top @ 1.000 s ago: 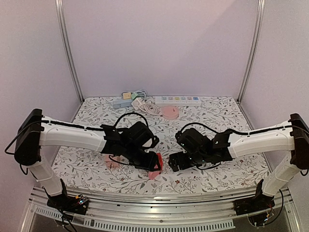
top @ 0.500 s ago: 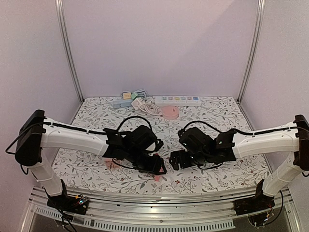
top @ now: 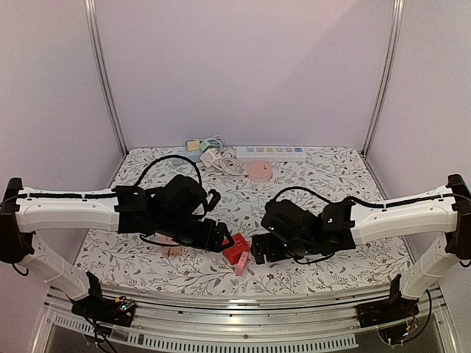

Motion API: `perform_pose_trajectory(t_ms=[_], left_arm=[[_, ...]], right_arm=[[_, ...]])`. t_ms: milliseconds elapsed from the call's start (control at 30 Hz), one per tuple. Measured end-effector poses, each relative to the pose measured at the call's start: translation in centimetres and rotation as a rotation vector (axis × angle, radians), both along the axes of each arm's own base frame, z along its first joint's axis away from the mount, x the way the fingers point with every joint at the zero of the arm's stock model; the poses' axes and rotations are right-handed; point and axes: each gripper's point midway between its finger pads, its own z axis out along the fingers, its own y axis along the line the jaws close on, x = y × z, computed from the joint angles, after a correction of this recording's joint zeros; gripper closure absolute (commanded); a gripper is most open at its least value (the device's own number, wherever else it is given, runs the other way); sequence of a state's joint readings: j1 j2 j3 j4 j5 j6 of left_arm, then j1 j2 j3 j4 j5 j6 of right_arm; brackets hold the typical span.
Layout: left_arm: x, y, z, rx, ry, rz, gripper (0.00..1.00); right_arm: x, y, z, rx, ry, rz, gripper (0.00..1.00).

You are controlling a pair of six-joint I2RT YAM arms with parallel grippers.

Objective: Pull the plug off the socket

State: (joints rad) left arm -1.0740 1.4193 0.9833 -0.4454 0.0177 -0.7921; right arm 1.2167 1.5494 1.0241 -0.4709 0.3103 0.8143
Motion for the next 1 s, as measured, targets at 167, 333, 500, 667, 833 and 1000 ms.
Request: perform_pose_trajectory(t_ms=[167, 333, 500, 667, 833, 1000], left_arm=[[0.7, 2.3, -0.8, 0.056, -0.026, 0.034, 0.09], [1.0, 4.0, -1.2, 0.075, -0.041, 0.062, 0.06], [0.8, 5.2, -1.3, 0.08, -0.056, 0.073, 0.05], [0.4, 6.2, -1.2, 0.072, -0.069, 0.079, 0.04], [0.3, 7.3, -1.2, 0.064, -0.08, 0.095, 0.04], [0.2, 8.1, -1.5, 0.064, -0.082, 0.108, 0.04]], right_arm=[[-0.4, 1.5, -0.2, -0.005, 0.012, -0.004, 0.06], [-0.7, 3.2, -1.0, -0.035, 0.027, 0.004, 0.07], [-1.2, 4.6, -2.1, -0.083, 0.046, 0.017, 0.12], [-1.8, 6.2, -3.0, -0.128, 0.051, 0.032, 0.25], [-2.2, 6.0, -3.8, -0.17, 0.06, 0.034, 0.38], [-2.0, 6.6, -4.0, -0.183, 0.055, 0.04, 0.44]])
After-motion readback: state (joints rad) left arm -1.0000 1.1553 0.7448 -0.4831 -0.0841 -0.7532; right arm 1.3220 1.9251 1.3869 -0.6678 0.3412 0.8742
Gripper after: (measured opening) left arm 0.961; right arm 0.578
